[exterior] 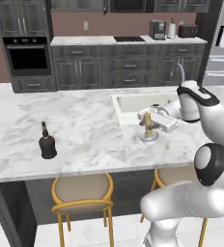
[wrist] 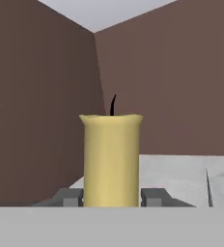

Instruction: Get the candle and the liquor from the cabinet and move them to the dining counter.

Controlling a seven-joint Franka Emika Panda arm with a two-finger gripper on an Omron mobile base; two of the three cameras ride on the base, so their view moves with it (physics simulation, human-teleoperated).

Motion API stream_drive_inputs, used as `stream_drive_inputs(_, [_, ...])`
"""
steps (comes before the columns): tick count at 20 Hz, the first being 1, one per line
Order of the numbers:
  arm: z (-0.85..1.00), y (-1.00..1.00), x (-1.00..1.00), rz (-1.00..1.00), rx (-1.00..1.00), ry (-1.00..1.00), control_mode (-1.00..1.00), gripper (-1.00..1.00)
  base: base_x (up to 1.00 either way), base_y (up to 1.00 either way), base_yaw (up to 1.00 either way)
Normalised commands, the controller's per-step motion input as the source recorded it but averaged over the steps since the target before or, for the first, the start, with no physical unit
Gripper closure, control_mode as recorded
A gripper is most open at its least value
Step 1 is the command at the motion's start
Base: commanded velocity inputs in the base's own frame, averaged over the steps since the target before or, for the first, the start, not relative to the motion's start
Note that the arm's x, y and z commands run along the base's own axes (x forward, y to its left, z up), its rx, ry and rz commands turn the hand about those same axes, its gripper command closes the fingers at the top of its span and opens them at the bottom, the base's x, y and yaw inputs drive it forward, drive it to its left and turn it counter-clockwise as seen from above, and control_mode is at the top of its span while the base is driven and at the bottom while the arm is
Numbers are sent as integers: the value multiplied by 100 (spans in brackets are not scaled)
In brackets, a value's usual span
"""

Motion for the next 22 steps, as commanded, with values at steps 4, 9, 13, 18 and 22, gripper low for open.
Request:
stream_drive_inputs(4, [-31,15,39,8,0,-13,-100,100,0,0,0])
stream_drive_inputs(9, [-36,20,37,0,1,-6,-100,100,0,0,0])
stream_drive_inputs(13, [-37,17,37,0,9,0,-100,100,0,0,0])
stream_drive_inputs(18, [-26,16,34,-3,14,0,-100,100,0,0,0])
stream_drive_inputs(22, [-13,12,34,-2,6,2,-100,100,0,0,0])
